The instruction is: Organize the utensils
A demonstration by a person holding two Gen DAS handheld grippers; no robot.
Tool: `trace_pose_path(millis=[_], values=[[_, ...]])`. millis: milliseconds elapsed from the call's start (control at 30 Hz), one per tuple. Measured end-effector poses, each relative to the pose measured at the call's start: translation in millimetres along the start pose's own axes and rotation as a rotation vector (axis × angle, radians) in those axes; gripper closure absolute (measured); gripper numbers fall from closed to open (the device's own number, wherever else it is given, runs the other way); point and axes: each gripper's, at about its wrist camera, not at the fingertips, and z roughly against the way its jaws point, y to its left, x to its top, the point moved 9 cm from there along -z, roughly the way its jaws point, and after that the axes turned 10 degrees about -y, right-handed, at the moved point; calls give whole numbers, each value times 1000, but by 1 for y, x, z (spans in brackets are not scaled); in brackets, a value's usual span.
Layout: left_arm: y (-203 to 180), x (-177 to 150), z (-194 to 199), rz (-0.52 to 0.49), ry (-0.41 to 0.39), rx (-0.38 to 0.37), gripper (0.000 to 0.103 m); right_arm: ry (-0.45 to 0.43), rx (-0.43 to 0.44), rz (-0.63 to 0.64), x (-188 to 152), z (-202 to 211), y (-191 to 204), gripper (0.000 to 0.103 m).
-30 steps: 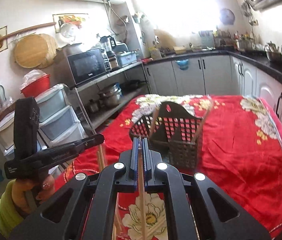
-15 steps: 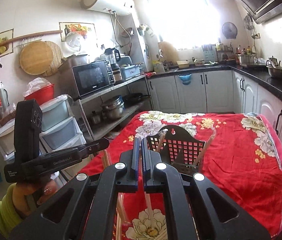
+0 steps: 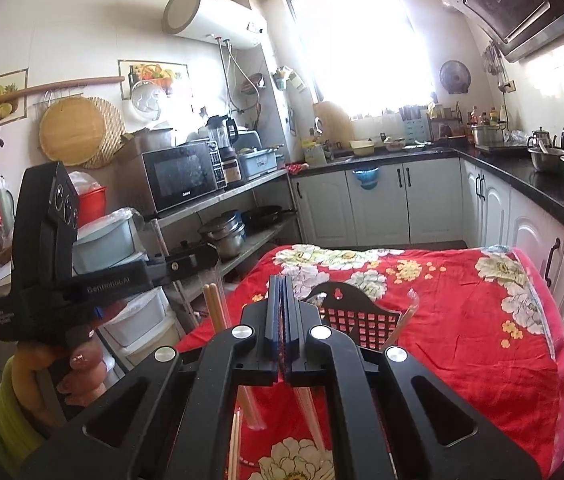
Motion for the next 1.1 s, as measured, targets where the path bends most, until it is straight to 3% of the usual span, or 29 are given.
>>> trace_pose_path(millis=[600,1100], values=[[-43,59,-26,-9,-67,-75,103,-88,-27,18,49,-6,-19,101],[-45,81,-67,-99,-134,25,103,-127,-37,1,78,-29,-35,101]])
